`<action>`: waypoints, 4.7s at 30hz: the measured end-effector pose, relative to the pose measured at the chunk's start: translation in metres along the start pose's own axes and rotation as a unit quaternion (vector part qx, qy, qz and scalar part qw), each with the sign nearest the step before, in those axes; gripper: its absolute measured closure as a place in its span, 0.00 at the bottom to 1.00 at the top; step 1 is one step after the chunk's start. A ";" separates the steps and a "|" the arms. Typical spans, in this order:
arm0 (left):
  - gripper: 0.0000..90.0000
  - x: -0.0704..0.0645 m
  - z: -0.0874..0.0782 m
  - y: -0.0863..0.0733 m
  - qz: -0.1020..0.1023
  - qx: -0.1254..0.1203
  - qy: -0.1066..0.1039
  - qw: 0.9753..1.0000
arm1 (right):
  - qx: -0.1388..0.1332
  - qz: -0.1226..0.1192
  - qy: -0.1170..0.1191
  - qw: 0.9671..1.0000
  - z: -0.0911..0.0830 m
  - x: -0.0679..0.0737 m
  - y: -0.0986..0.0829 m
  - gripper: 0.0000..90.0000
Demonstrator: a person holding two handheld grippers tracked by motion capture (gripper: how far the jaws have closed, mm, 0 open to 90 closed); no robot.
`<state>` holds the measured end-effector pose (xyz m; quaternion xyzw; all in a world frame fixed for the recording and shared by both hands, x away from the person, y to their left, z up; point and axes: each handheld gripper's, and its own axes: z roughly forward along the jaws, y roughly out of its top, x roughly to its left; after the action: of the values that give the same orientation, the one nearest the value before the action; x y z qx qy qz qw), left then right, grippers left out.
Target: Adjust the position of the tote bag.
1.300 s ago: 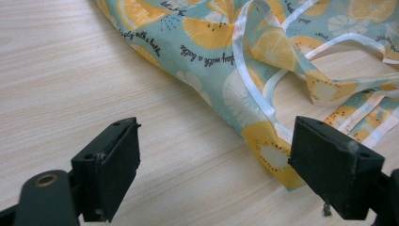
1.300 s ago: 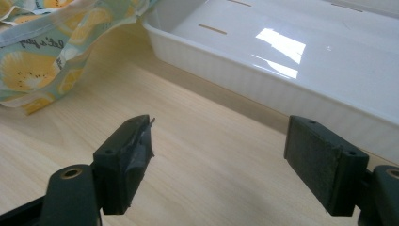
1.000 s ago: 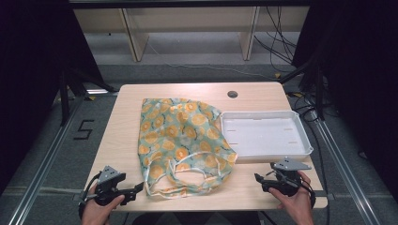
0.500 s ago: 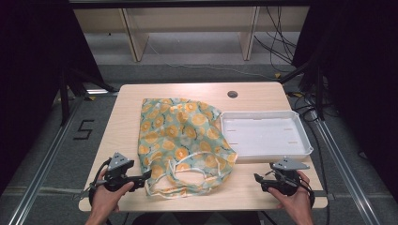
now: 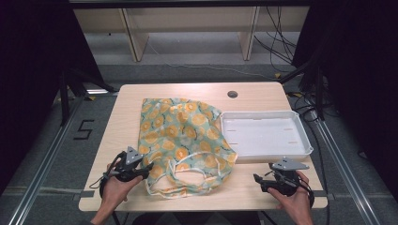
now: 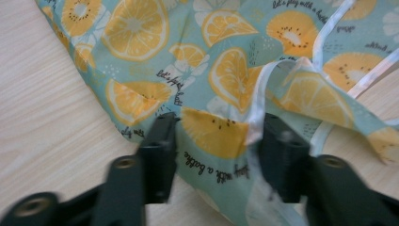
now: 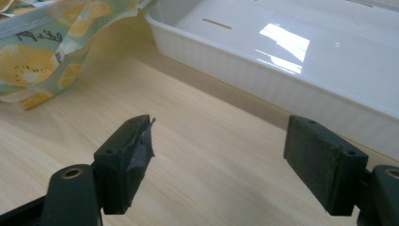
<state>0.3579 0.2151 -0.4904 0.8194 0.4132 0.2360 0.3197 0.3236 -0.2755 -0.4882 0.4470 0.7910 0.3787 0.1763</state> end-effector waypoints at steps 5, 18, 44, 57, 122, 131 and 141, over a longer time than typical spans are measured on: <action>0.93 0.015 0.002 -0.005 0.034 0.006 0.000 0.999 | 0.000 -0.013 0.002 1.000 0.000 -0.002 0.001 0.28; 0.96 0.057 -0.003 -0.022 -0.007 0.009 0.019 1.000 | -0.003 -0.022 0.011 1.000 -0.001 0.003 0.002 0.29; 0.42 -0.001 -0.049 -0.015 -0.012 -0.023 -0.040 0.999 | -0.007 -0.217 0.257 0.942 0.051 0.139 0.075 0.36; 0.42 -0.005 -0.049 -0.014 -0.019 -0.037 -0.057 0.998 | 0.048 -0.346 0.252 0.903 0.079 0.161 0.087 1.00; 0.99 0.002 0.028 0.074 0.111 -0.018 -0.092 0.989 | 0.059 -0.279 0.044 0.958 0.088 0.094 0.093 0.37; 0.99 0.014 0.018 0.077 0.092 -0.034 -0.097 0.990 | 0.076 -0.314 0.039 0.946 0.103 0.088 0.093 0.78; 0.99 0.042 -0.002 0.086 0.068 -0.078 -0.071 0.992 | -0.008 -0.241 0.148 0.959 0.069 0.075 0.126 1.00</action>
<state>0.4251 0.2118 -0.4214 0.8327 0.3133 0.2296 0.3945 0.3979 -0.1421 -0.4336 0.1810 0.8893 0.3934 0.1473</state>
